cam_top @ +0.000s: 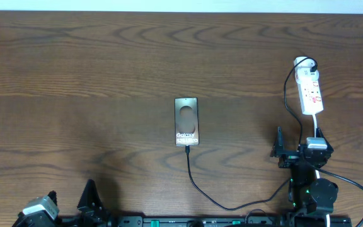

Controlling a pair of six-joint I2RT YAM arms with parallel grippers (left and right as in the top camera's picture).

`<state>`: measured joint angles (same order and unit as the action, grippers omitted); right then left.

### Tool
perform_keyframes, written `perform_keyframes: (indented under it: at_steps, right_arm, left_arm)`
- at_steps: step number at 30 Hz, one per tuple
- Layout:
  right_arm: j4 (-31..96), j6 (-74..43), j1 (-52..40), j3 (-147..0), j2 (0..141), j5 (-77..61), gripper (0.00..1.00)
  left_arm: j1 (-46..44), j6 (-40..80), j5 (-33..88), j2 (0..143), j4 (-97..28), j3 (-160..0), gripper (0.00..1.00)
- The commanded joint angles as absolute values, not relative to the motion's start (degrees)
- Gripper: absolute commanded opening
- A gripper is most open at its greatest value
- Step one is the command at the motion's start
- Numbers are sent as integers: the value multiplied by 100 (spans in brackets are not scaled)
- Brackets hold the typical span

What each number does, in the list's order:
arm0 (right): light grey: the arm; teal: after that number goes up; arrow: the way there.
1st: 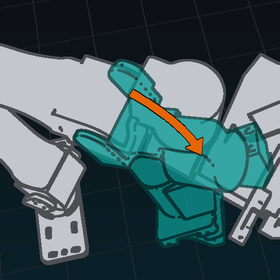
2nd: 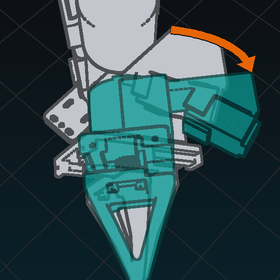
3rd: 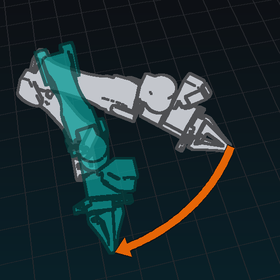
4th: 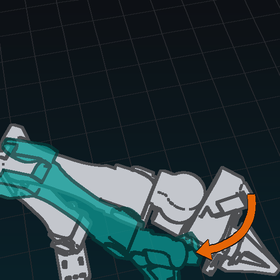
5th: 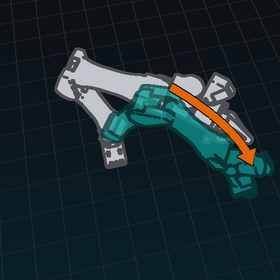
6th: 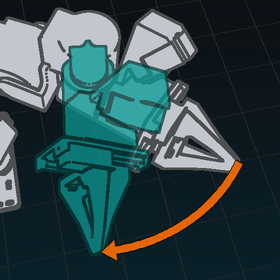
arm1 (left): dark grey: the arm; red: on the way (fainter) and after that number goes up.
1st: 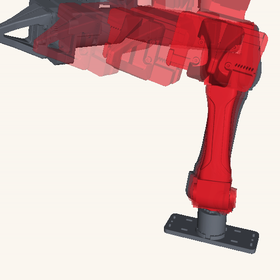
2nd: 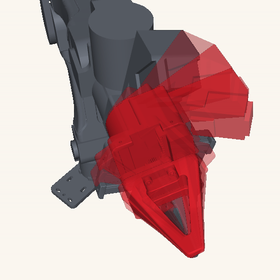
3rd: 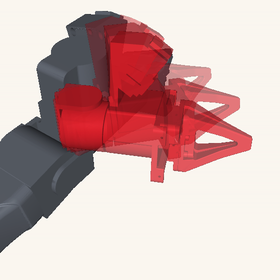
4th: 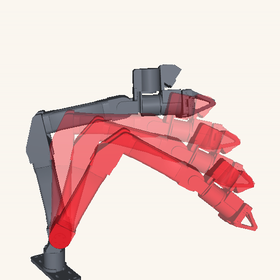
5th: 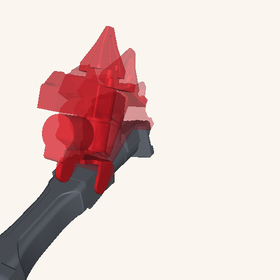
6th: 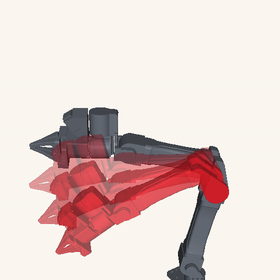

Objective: Plug charger to phone and switch on socket

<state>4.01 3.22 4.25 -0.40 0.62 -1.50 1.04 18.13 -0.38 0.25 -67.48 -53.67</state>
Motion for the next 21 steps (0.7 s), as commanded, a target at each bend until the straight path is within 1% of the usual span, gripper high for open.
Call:
perform_keyframes:
  at_steps: [1,14,15,17,21]
  right_arm:
    - [427,392,397,-32,32,-148,99]
    - [427,392,397,-32,32,-148,99]
    - [427,392,397,-32,32,-148,99]
    - [427,392,397,-32,32,-148,99]
    - [427,392,397,-32,32,-148,99]
  left_arm:
    - [117,1785,-91,36,-6733,-5413,97]
    - [117,1780,-104,36,-6748,-5413,97]
    - [115,1706,-283,36,-6790,-5413,97]
    - [1,1782,-248,21,-6807,-5328,97]
    - [-45,1734,-283,16,-6383,-4899,96]
